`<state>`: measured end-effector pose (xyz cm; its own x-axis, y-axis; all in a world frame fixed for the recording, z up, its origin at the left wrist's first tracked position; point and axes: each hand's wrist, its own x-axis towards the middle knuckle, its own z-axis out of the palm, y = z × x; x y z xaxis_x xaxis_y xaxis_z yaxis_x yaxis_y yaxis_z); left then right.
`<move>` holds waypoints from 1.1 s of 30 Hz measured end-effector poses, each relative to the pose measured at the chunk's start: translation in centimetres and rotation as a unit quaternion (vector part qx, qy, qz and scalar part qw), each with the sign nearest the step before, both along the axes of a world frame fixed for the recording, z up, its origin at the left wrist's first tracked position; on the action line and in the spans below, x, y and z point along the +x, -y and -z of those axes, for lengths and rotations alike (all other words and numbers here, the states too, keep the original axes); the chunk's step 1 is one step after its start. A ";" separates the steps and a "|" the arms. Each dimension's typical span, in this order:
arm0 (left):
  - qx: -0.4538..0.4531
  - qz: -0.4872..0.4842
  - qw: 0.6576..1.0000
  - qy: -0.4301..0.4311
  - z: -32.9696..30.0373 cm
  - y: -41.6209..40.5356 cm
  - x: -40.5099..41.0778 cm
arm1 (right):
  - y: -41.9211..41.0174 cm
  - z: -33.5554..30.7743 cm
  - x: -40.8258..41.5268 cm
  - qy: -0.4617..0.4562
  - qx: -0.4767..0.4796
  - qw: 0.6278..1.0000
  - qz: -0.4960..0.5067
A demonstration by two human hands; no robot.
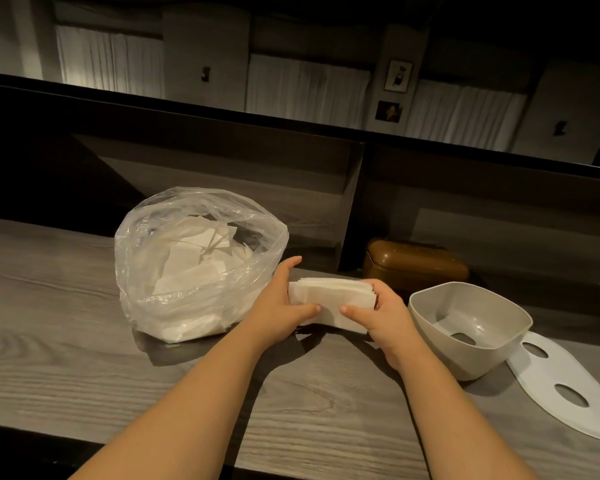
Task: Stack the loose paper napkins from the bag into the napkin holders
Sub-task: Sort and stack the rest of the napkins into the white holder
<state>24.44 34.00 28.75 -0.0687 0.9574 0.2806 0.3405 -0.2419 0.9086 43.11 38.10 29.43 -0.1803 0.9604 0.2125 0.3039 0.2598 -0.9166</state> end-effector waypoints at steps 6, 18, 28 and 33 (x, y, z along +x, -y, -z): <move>-0.026 0.002 0.998 -0.050 0.4 -0.2 0.0 | 0.1 0.0 0.0 0.018 -0.011 1.000 0.003; -0.069 0.130 0.985 -0.088 -0.7 0.7 0.5 | 0.3 0.0 -0.1 0.063 -0.070 0.991 -0.098; 0.002 0.060 0.997 -0.043 -0.2 0.3 0.0 | 0.0 -0.1 0.3 -0.005 0.023 0.999 -0.046; -0.019 0.072 0.995 -0.061 -0.2 0.2 -0.2 | 0.3 -0.1 0.4 -0.013 0.015 0.996 -0.085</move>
<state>24.20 33.76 28.92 0.1028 0.9649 0.2417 0.4139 -0.2625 0.8717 43.48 37.85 29.51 -0.3338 0.9097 0.2469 0.2299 0.3326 -0.9146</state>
